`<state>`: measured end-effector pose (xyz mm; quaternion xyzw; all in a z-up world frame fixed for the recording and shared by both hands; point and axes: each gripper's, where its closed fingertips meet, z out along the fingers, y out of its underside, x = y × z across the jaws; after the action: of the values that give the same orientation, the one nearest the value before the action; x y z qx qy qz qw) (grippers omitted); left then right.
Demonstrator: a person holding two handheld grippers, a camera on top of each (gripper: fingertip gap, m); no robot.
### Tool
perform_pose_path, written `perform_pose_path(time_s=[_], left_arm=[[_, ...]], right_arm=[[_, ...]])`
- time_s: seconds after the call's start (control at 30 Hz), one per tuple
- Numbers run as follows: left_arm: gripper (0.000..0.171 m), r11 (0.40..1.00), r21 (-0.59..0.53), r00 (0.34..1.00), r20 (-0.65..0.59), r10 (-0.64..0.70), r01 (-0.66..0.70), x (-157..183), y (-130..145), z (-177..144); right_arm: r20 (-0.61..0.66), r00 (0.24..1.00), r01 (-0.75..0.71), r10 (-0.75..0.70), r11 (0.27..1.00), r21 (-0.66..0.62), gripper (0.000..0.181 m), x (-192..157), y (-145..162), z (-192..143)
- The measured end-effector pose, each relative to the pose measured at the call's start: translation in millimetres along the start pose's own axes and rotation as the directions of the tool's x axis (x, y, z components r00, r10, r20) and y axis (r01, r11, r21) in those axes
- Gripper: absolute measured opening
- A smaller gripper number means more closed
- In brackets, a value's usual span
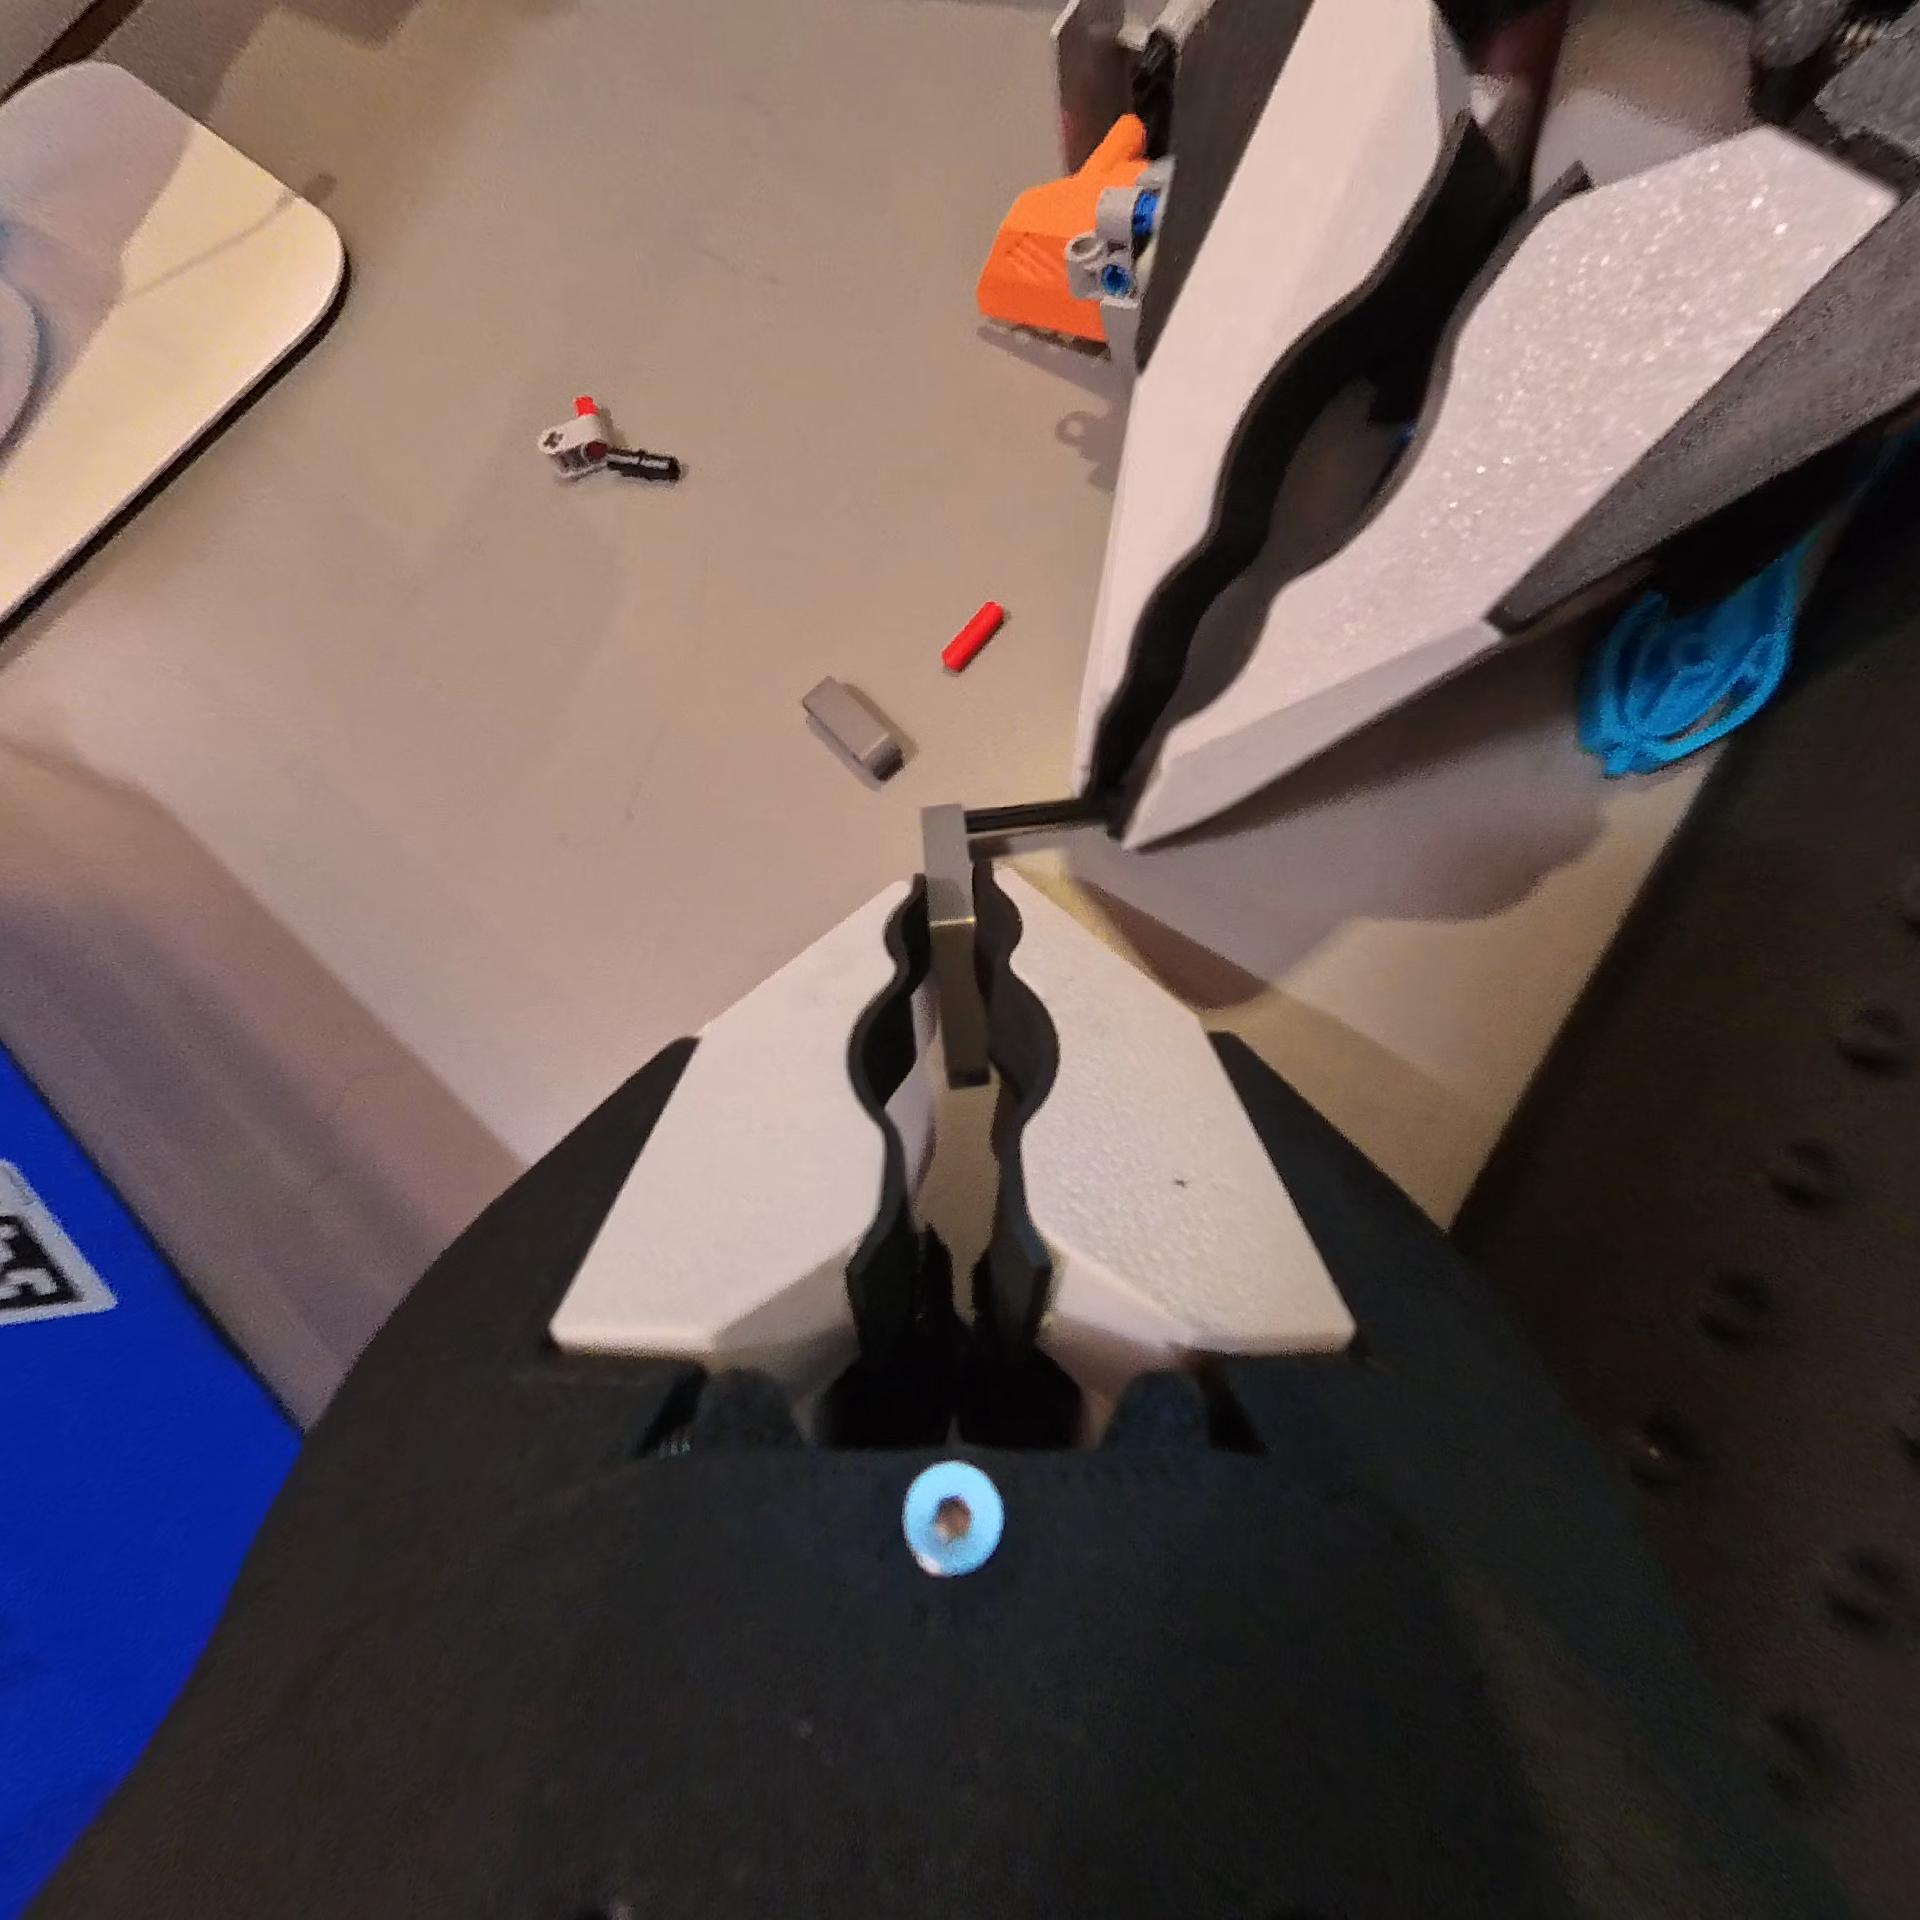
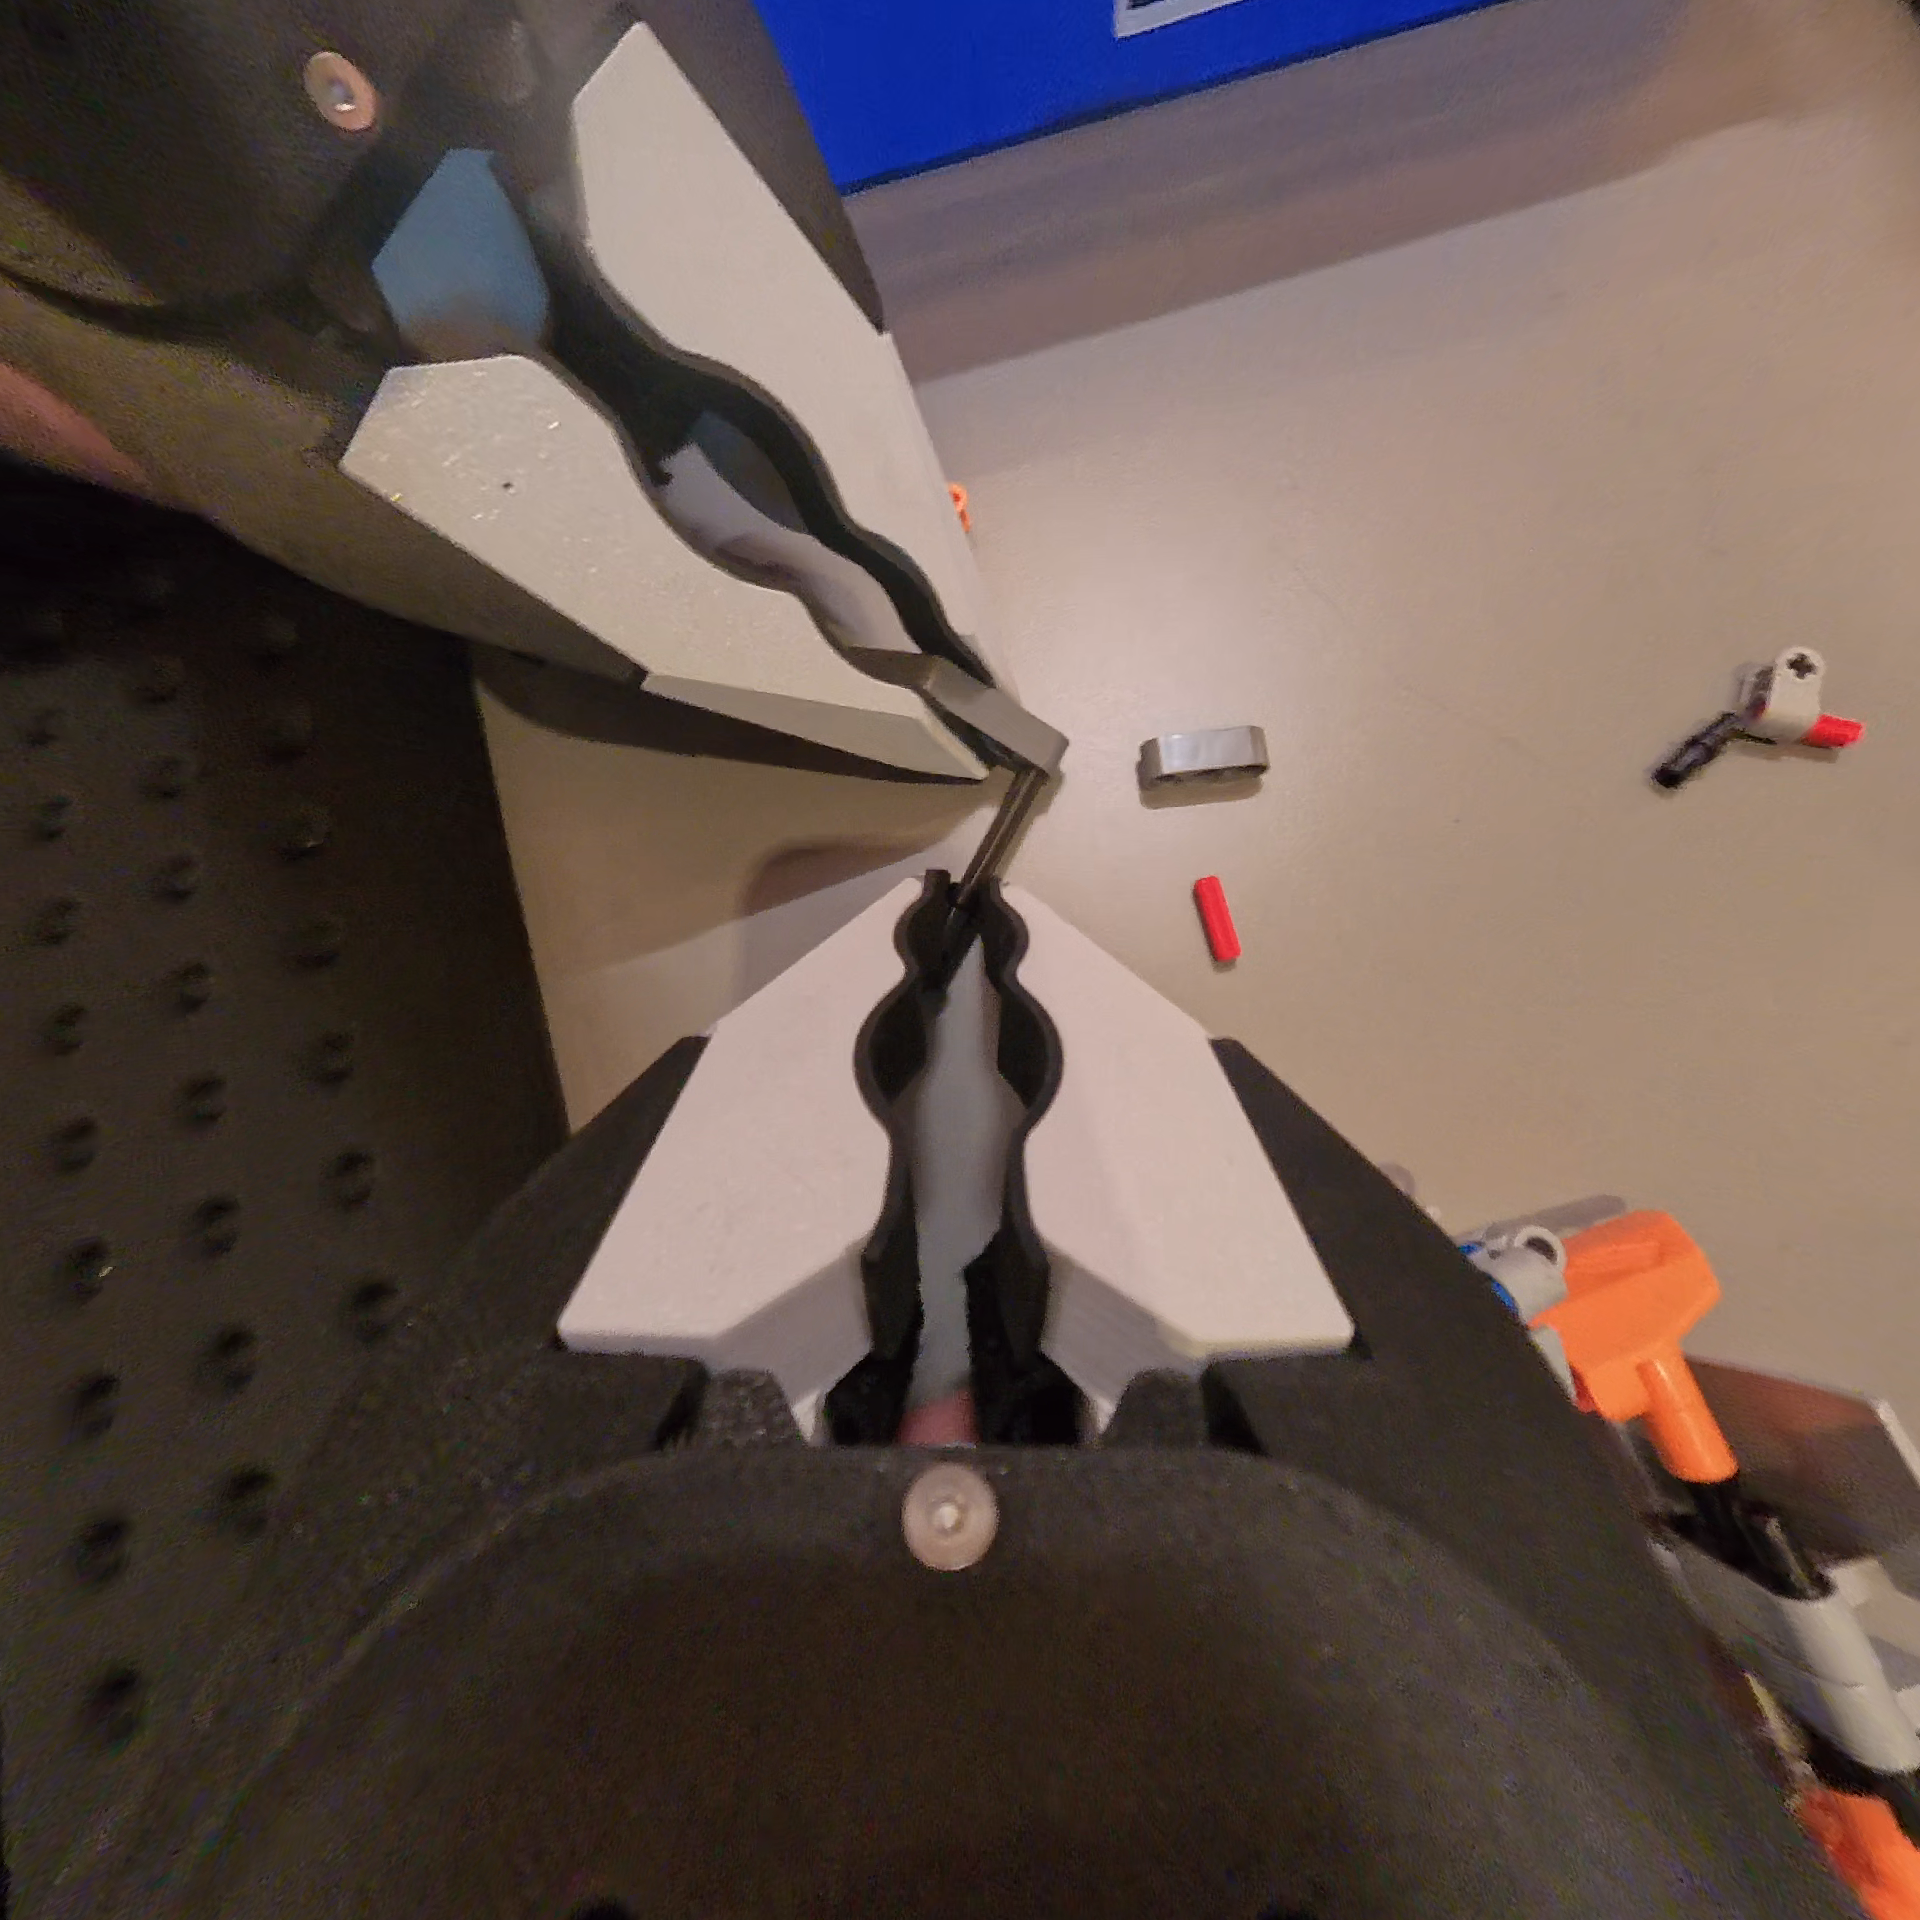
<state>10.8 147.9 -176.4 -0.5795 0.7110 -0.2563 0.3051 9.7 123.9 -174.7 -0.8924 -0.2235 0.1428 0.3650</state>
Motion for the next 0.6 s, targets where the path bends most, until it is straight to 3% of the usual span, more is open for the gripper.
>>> perform_pose_path(time_s=[0.23, 0.4, 0.6], left_arm=[[0.005, 0.997, 0.026, 0.991, -0.116, 0.069, -0.066, 23, -4, -1], [0.005, 0.993, 0.037, 0.978, -0.173, 0.114, -0.109, 35, -5, -1], [0.006, 0.992, 0.036, 0.973, -0.194, 0.124, -0.119, 39, -5, -1]], right_arm=[[0.032, 0.961, 0.275, -0.274, 0.959, -0.072, 0.013, -16, 11, -28], [0.142, 0.925, 0.364, -0.353, 0.93, -0.056, 0.018, -32, 20, -26], [0.179, 0.895, 0.428, -0.408, 0.899, -0.09, 0.026, -37, 30, -23]])
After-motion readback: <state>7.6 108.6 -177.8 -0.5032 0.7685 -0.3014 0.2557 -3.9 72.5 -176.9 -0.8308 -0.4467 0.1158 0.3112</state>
